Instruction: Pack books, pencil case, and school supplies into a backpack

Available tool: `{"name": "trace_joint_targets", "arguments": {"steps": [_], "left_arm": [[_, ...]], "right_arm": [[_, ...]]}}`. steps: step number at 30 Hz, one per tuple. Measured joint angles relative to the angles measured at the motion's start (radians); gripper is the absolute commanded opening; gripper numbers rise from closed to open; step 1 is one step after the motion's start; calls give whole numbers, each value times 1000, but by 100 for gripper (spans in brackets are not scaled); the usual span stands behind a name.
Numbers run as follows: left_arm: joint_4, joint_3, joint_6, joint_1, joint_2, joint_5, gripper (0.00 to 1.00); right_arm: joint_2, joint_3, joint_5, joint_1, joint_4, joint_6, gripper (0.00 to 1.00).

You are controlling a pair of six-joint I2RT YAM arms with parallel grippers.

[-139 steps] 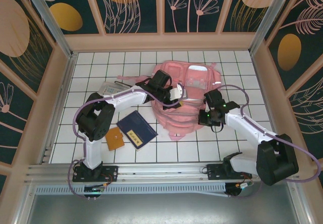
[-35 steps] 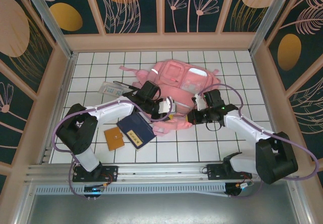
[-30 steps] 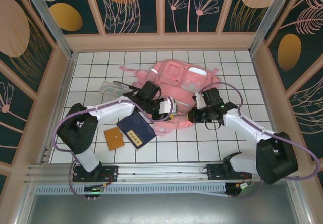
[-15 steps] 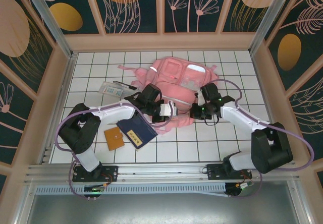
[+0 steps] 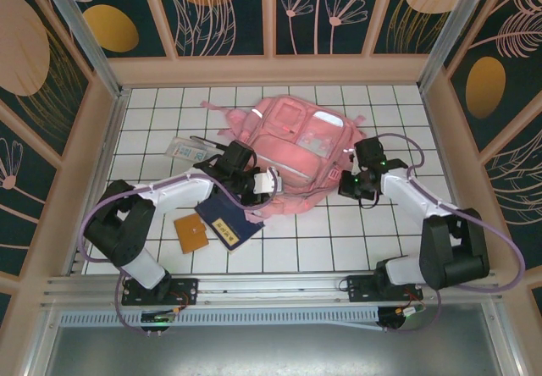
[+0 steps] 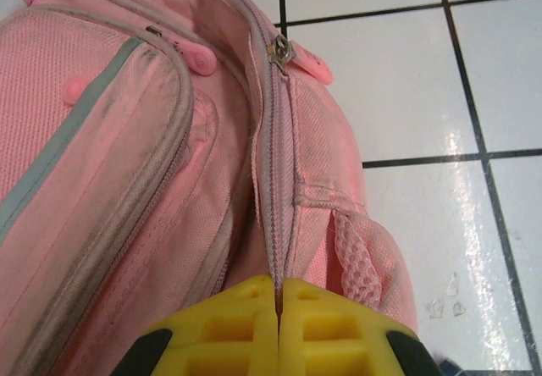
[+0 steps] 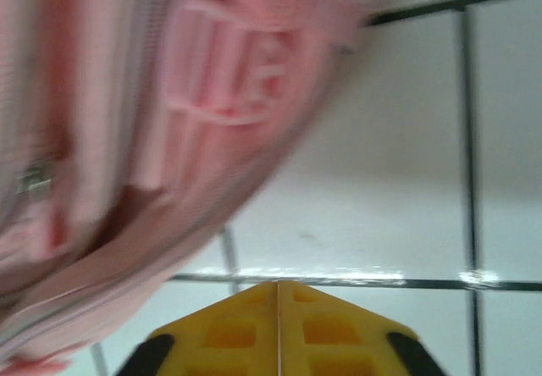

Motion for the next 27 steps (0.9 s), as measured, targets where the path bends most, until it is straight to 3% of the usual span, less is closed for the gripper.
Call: {"name": "trace_joint_targets", "arguments": {"steps": [4, 10, 18, 22, 27], "left_arm": [[-3, 15, -6, 0, -3, 20, 0], [-20, 85, -30, 0, 0, 64, 0], [-31, 100, -44, 0, 8, 91, 0], [-34, 101, -44, 1, 13, 96, 0], [-36, 101, -47, 1, 13, 96, 0]], "right_arm": [[-57, 0, -167, 16, 33, -64, 42], [-36, -16, -294, 84, 74, -98, 47], [-36, -59, -363, 114, 134, -97, 45], [-30, -59, -346, 120, 142, -97, 35], [-6, -58, -298, 154, 169, -86, 33]]}}
